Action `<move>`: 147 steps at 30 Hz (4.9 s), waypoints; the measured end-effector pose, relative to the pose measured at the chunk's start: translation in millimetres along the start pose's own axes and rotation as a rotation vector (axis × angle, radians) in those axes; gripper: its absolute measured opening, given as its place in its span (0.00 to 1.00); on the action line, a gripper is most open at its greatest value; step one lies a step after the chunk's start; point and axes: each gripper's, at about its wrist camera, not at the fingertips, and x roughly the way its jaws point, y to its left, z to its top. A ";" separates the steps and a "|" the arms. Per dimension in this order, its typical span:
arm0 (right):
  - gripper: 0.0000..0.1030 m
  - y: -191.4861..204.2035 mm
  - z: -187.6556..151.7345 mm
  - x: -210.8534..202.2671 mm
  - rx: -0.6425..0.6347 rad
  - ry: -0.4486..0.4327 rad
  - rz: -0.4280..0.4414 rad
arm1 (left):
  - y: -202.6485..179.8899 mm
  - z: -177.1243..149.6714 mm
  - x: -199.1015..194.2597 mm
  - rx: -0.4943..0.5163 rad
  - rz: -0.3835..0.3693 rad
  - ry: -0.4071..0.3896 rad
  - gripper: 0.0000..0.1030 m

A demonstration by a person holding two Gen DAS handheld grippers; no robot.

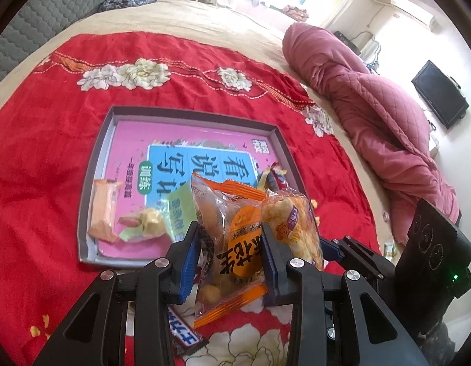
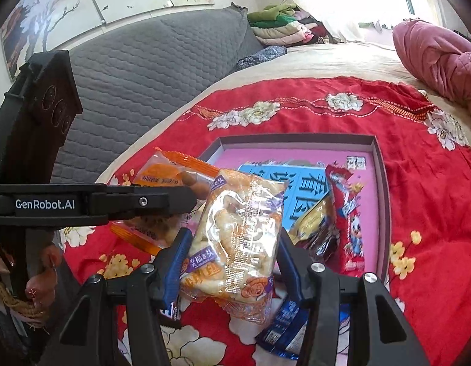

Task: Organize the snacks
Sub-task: 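Carry the nut bag with the left tool over the tray while the right tool carries the puffed-snack bag, then open the left tool to drop the nut bag in the tray while the right tool releases its bag, then grasp the dark chocolate bar with the left tool while the right tool grasps the blue biscuit packet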

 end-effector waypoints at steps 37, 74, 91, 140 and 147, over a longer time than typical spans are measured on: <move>0.49 -37.1 12.3 50.7 0.001 0.081 -0.105 | 17.6 9.8 66.8 -0.008 0.072 0.037 0.37; 0.74 -58.3 20.8 27.3 0.095 0.025 -0.165 | 16.3 9.3 61.0 0.023 0.147 0.045 0.54; 0.91 -63.9 20.3 -9.3 0.150 -0.070 -0.121 | 24.1 10.8 35.3 0.013 0.153 0.013 0.62; 0.98 -36.8 -62.9 23.6 0.145 0.243 -0.419 | 46.9 -92.8 46.0 -0.100 0.231 0.209 0.62; 1.00 -35.2 -72.9 45.1 0.144 0.253 -0.500 | 37.8 -96.1 53.1 -0.041 0.291 0.199 0.62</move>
